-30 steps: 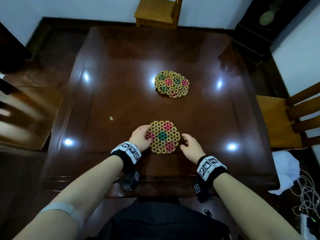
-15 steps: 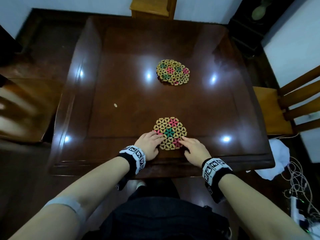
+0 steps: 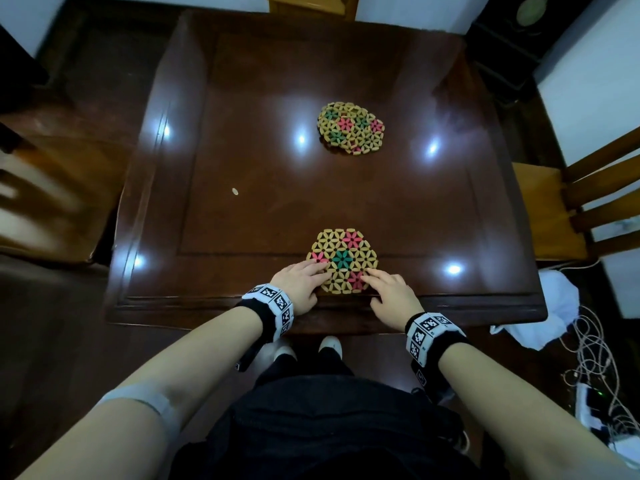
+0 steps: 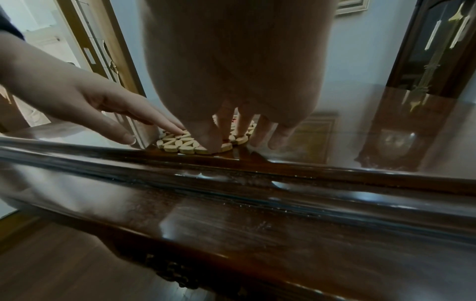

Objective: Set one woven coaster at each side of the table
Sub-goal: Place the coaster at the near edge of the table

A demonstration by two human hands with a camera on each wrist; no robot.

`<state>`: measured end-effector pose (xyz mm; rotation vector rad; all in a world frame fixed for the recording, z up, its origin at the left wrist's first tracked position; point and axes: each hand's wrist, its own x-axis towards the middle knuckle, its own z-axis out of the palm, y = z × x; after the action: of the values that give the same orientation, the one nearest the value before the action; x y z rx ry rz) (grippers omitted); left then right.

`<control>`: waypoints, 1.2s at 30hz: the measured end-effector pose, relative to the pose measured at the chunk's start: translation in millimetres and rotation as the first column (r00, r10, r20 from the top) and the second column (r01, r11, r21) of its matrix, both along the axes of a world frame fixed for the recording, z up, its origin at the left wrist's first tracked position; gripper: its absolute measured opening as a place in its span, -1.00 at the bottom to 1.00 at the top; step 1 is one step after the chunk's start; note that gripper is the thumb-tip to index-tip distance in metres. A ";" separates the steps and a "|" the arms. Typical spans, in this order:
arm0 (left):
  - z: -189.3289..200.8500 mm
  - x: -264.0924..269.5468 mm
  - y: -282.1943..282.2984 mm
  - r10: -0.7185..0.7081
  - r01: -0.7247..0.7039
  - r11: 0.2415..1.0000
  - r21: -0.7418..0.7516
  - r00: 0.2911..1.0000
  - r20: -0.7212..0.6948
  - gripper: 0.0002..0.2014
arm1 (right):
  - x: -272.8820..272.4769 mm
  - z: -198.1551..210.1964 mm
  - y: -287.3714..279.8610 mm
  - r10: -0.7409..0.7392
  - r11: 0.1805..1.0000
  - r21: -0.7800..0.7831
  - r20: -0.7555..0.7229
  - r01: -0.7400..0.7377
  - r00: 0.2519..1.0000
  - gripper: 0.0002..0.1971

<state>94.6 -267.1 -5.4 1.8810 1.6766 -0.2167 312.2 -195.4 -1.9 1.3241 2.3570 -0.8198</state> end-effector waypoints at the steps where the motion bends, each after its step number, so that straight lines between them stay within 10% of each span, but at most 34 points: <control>1: 1.3 0.2 0.2 -0.004 0.004 1.000 -0.003 1.000 -0.005 -0.40 | 0.4 -0.1 -1.0 -0.003 1.000 0.000 -0.003 0.003 1.000 -0.42; 36: -2.1 -7.4 10.1 0.094 -0.094 0.993 0.076 0.996 0.013 -0.44 | -8.6 8.3 7.8 0.018 1.000 0.013 0.002 -0.018 1.000 -0.50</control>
<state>87.2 -257.1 -7.5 1.8493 1.7849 -0.1069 303.6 -187.6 6.4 1.3059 2.3736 -0.7994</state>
